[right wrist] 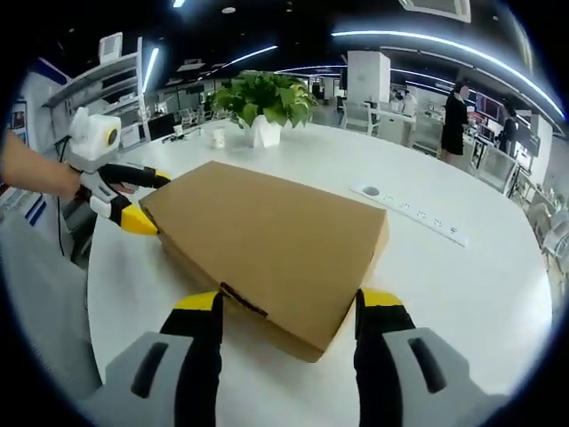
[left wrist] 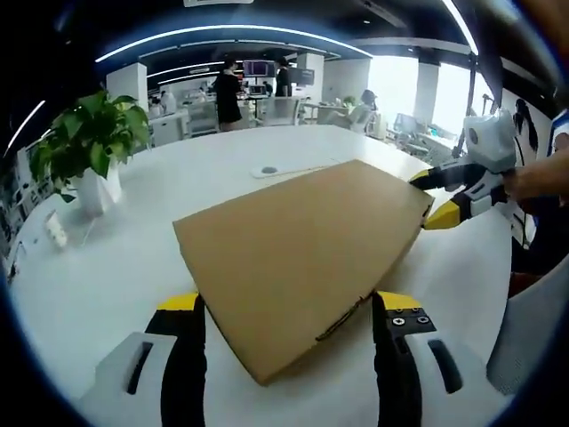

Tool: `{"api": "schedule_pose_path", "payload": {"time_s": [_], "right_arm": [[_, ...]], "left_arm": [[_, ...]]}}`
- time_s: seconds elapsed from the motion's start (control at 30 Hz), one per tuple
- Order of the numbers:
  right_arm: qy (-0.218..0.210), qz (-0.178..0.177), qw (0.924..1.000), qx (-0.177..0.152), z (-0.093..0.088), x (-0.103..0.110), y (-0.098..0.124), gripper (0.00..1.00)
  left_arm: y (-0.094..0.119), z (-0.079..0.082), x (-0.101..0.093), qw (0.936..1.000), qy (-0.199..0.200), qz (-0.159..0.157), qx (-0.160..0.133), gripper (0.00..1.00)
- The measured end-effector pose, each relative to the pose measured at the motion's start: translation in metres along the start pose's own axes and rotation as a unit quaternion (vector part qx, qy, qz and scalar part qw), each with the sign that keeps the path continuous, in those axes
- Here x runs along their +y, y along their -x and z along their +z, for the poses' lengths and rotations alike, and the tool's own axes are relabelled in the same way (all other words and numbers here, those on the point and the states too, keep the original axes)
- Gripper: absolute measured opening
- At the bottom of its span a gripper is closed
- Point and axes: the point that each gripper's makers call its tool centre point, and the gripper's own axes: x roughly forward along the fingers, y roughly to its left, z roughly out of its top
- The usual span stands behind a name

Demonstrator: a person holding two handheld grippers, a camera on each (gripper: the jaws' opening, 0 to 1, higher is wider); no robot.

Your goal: Operate the shoe box by opening the lid, removing the specified soft item, and placing it in the target area until the item is outside and the box remains undamaged.

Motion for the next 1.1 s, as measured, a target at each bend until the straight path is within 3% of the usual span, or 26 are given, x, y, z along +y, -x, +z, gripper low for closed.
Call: {"api": "schedule_pose_path", "payload": {"time_s": [1.1], "right_arm": [[-0.029, -0.038, 0.9988, -0.007, -0.015, 0.053, 0.014, 0.51]], "left_arm": [[0.025, -0.019, 0.018, 0.9960, -0.049, -0.066, 0.034, 0.78]]}}
